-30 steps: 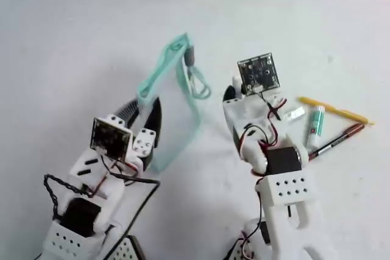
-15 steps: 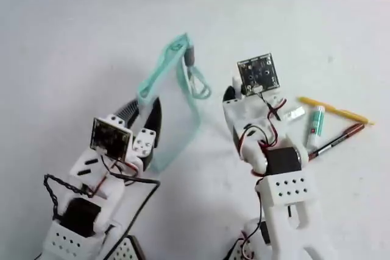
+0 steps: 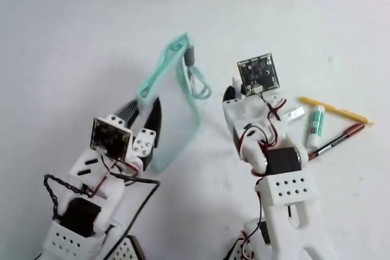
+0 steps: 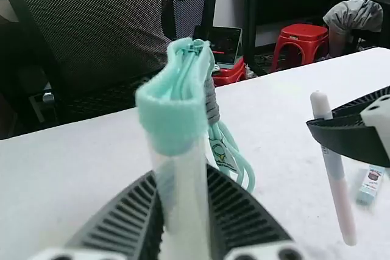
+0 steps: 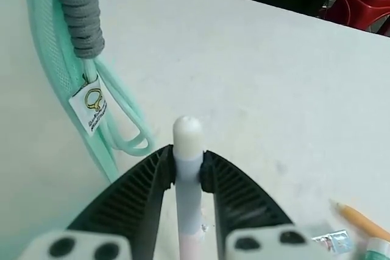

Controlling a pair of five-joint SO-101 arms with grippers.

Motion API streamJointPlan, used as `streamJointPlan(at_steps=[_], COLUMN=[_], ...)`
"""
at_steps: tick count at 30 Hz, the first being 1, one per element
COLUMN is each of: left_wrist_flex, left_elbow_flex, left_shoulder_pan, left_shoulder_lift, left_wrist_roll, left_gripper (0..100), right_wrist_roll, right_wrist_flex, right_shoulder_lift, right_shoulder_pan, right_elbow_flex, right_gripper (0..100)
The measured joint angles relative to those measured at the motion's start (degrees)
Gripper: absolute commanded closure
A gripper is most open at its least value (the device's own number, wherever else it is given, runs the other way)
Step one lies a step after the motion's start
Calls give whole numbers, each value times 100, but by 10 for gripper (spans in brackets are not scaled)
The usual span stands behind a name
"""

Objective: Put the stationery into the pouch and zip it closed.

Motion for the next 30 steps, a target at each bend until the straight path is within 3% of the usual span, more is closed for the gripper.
streamJointPlan(at_steps=[26,30], left_wrist_flex=[0,0], left_elbow_flex=[0,0], left_shoulder_pan=[0,0], left_shoulder_lift=[0,0], left_wrist_roll=[0,0], left_gripper=[976,976], right_wrist_roll=[-35,-44], right_wrist_flex=[158,466], right_shoulder_lift=[-457,-897], right_shoulder_pan=[9,-519], right_elbow_flex=[-246,-897], right_gripper=[981,981])
